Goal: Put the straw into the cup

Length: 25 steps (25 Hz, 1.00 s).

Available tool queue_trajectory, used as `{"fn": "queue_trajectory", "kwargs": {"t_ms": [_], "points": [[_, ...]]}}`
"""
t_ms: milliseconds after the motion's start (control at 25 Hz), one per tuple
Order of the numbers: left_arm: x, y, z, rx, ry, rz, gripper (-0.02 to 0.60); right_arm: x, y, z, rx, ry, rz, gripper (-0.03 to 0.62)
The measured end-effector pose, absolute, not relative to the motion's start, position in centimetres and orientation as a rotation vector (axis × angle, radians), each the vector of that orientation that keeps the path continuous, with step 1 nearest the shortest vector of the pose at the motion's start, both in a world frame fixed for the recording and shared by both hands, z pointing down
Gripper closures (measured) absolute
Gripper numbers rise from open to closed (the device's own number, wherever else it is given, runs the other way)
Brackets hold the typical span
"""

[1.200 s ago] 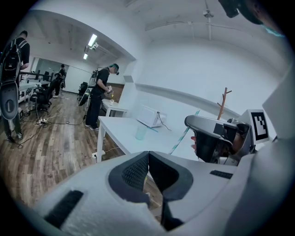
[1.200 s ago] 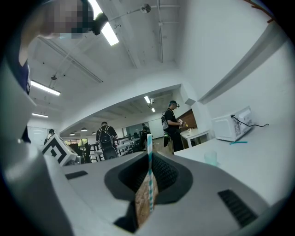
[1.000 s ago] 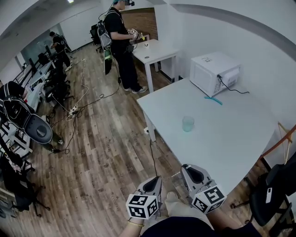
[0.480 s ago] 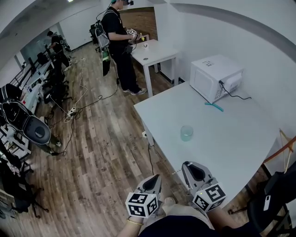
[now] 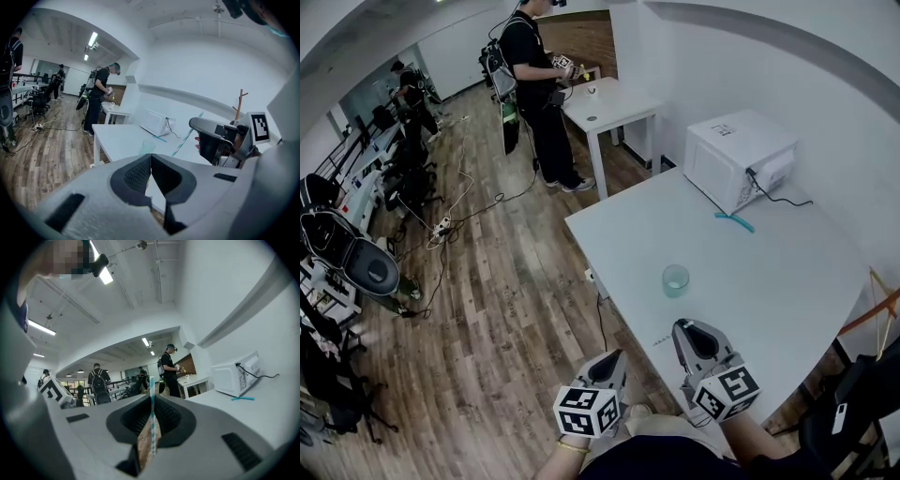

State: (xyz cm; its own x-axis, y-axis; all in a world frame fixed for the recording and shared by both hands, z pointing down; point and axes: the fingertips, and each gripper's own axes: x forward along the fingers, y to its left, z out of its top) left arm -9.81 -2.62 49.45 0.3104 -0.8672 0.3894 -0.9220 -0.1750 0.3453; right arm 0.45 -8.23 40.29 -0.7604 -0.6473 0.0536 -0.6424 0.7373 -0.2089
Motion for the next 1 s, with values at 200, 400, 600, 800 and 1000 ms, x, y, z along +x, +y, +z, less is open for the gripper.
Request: {"fn": "queue_trajectory", "kwargs": {"t_ms": [200, 400, 600, 800, 1000], "points": [[-9.8, -3.6, 49.9, 2.062, -1.569, 0.154, 0.561, 0.6, -9.7, 40.8, -1.1, 2.902, -0.346, 0.551], [-9.4, -4.5, 50.1, 2.067, -1.557, 0.163, 0.561, 1.2, -11.2, 40.8, -1.129, 2.889, -0.335, 0.551], [-9.0, -5.9, 50.6, 2.077, -1.536, 0.176, 0.561, 2.0, -13.2, 41.3, -1.18, 2.865, -0.333, 0.551], [-9.4, -7.5, 51.5, 2.081, -1.517, 0.2, 0.561, 2.1, -15.7, 42.1, -1.221, 2.845, -0.334, 0.551], [-9.9, -9.9, 52.3, 2.084, -1.484, 0.234, 0.561, 1.9, -18.6, 42.8, -1.264, 2.828, -0.358, 0.551]]}}
